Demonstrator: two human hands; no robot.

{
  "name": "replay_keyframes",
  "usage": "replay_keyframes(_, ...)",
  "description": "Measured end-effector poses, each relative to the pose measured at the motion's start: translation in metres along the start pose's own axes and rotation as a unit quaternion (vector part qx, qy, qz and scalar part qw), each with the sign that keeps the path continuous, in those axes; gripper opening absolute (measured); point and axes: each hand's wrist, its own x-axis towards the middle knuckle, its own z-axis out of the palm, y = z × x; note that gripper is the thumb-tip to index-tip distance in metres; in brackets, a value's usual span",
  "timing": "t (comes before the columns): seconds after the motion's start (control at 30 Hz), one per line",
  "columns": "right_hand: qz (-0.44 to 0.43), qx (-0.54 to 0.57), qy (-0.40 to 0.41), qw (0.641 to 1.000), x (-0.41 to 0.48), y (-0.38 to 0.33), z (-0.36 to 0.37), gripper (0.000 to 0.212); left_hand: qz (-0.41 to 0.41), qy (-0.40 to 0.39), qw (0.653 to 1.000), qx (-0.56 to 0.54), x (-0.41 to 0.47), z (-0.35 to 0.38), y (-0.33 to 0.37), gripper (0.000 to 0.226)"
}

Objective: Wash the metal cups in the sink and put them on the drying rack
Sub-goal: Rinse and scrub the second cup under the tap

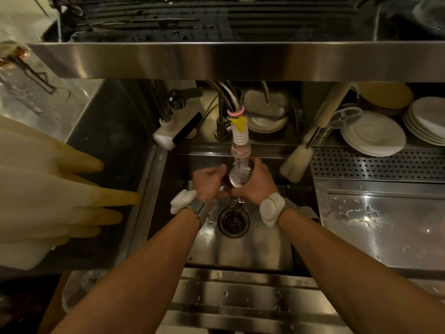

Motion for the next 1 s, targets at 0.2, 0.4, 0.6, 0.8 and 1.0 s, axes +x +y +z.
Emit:
replay_keyframes(0.2, -0.031, -0.027, -0.029, 0.999, -0.011, 0.005, 0.016, 0.102, 0.007, 0.113, 0.980, 0.166, 0.016, -0.014, -0.007, 0.033)
replay_keyframes(0.4, -0.026, -0.009, 0.005, 1.000, -0.002, 0.001, 0.007, 0.102, 0.012, 0.058, 0.978, 0.201, 0.015, -0.024, -0.011, 0.040)
replay_keyframes(0.6, -0.022, -0.054, -0.013, 0.998, -0.006, -0.003, -0.005, 0.106, 0.078, 0.100, 0.963, 0.238, 0.003, -0.005, 0.020, 0.036)
replay_keyframes(0.8, -0.020, -0.081, -0.024, 0.996, -0.009, -0.008, -0.012, 0.103, 0.223, 0.152, 0.905, 0.328, 0.006, -0.011, 0.076, 0.058)
replay_keyframes(1.0, -0.043, -0.085, -0.032, 0.995, -0.011, -0.007, -0.011, 0.097, 0.271, 0.133, 0.816, 0.493, 0.028, -0.018, 0.120, 0.079)
